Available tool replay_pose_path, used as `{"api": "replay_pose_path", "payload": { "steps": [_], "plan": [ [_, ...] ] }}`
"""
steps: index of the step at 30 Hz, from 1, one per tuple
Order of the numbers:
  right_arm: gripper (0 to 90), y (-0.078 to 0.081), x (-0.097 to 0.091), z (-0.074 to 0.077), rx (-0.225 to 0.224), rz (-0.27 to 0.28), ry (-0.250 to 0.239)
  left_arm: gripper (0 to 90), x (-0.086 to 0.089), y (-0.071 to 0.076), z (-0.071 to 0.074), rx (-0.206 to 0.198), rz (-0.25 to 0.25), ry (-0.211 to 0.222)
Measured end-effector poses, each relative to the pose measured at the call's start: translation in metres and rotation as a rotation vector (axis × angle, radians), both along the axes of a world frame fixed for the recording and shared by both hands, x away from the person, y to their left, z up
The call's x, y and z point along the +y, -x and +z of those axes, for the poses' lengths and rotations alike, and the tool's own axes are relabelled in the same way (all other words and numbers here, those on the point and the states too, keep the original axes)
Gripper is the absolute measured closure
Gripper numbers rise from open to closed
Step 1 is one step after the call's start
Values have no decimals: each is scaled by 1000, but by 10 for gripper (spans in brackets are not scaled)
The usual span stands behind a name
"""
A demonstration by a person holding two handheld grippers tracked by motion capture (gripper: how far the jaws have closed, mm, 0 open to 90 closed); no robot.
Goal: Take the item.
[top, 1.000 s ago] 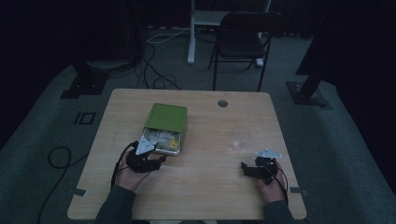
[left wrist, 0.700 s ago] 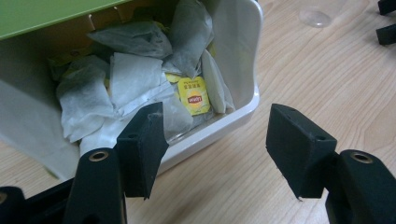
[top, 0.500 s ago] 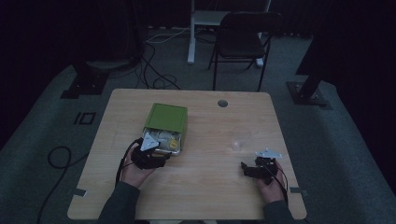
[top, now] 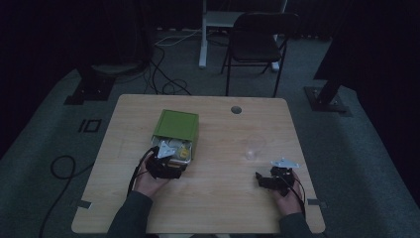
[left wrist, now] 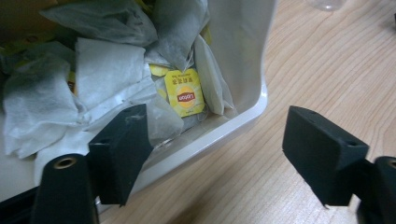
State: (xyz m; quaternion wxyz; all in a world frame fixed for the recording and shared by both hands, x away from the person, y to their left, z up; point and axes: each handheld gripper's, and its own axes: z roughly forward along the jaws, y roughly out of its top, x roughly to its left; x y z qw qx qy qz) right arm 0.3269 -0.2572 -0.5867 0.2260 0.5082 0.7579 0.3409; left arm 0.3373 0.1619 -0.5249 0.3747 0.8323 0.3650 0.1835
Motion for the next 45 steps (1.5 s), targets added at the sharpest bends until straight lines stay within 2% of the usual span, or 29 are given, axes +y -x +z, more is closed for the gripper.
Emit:
{"api": "replay_pose_path", "payload": {
  "steps": [4,19,23,27,36,41,45],
  "plan": [
    [127,0,0,0,-1,1,0,205,-1,-3,-5,22,-8,4],
    [127,0,0,0,0,0,-1,203,0,-5,-6,42,-24,13],
    [127,0,0,0,0,0,0,203,1,-2,-7,40,-27,16],
    [127,0,0,0,0,0,0,207,4,7,-8,36,-29,36],
    [127,0,0,0,0,-1,0,223,11,19,-12,58,-36,59],
    [127,0,0,0,0,-2,-1,239,14,25,-14,74,-39,88],
    [127,0,0,0,0,-1,0,250,15,30,-14,72,-44,82]
  ]
}}
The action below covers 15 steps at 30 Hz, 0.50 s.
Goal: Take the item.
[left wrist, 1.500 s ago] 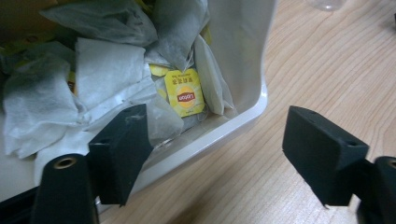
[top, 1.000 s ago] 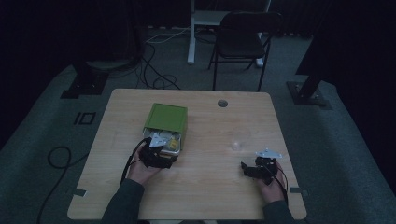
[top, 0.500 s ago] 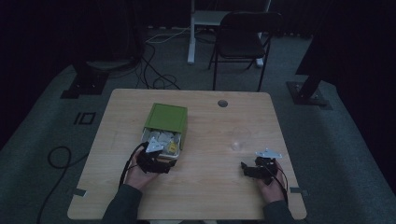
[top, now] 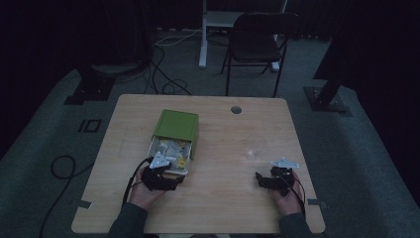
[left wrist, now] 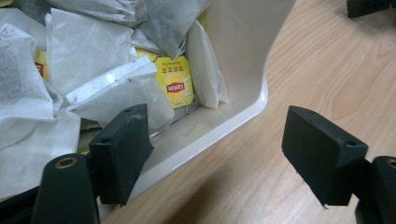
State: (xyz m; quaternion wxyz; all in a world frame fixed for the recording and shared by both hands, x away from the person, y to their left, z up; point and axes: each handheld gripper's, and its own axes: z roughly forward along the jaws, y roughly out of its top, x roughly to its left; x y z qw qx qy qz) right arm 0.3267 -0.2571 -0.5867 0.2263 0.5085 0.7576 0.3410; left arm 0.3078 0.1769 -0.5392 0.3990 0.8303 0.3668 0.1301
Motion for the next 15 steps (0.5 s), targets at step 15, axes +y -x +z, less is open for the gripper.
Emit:
{"api": "replay_pose_path", "payload": {
  "steps": [15],
  "plan": [
    [127,0,0,0,0,-1,0,363,3,3,19,-99,33,3]
  ]
}}
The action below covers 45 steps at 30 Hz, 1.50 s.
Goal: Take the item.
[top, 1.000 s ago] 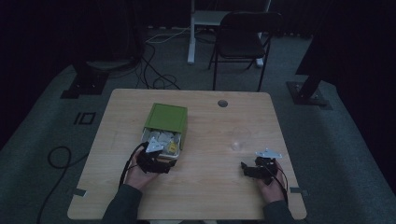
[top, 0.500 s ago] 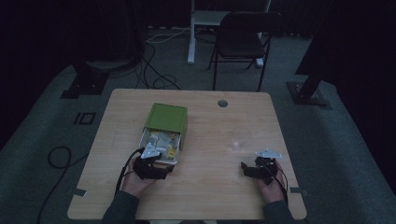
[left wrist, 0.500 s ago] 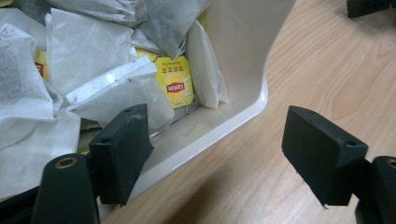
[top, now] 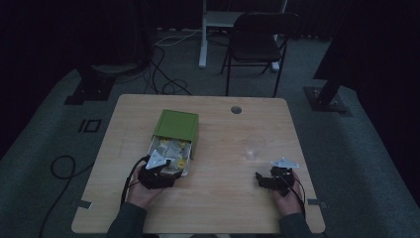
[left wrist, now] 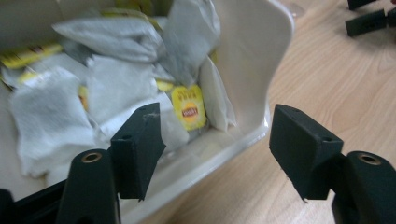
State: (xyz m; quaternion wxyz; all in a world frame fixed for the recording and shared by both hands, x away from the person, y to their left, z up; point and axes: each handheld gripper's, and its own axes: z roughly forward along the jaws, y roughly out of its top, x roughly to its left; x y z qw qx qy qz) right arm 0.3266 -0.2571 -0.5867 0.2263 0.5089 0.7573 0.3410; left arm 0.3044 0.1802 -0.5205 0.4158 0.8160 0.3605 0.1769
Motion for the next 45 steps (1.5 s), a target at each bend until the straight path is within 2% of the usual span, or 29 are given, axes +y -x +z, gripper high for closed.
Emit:
{"api": "replay_pose_path", "payload": {
  "steps": [3,4,6,9,10,11,13,21,24,27,33,45],
  "plan": [
    [127,0,0,0,0,0,0,389,-1,-4,4,-10,14,-12],
    [127,0,0,0,0,0,0,402,-2,-6,5,-12,34,-26],
    [127,0,0,0,0,0,0,450,-1,-9,6,-12,44,-19],
    [127,0,0,0,0,0,0,506,-2,-14,7,-11,64,-33],
    [127,0,0,0,0,0,0,520,-2,-14,7,-11,64,-33],
    [128,0,0,0,0,0,0,520,-4,-17,7,-11,70,-59],
    [127,0,0,0,0,0,0,559,-6,-20,6,-10,73,-78],
    [127,0,0,0,0,0,0,552,-10,-26,-1,7,71,-128],
    [127,0,0,0,0,0,0,630,-9,-25,-3,3,83,-145],
    [128,0,0,0,0,0,0,737,-9,-25,-2,0,79,-145],
    [127,0,0,0,0,0,0,860,-9,-24,0,6,72,-144],
    [127,0,0,0,1,0,0,875,-6,-18,13,-18,55,-122]
  ]
}}
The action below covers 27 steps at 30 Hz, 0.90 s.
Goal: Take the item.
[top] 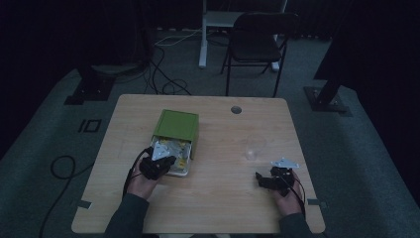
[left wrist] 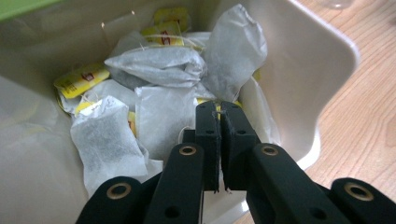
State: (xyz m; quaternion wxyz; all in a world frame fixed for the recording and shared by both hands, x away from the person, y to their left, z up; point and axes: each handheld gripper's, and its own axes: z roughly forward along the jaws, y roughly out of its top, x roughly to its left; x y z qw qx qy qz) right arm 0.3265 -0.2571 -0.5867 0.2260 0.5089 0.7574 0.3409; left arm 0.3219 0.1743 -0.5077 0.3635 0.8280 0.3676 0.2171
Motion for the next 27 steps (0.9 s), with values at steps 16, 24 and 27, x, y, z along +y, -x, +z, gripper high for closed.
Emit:
{"api": "replay_pose_path", "payload": {
  "steps": [16,24,27],
  "plan": [
    [127,0,0,0,0,0,0,879,1,10,26,-35,-22,8],
    [127,0,0,0,0,0,0,880,-1,16,40,-55,-41,11],
    [127,0,0,0,0,0,-1,880,-1,18,45,-58,-51,6]
  ]
}}
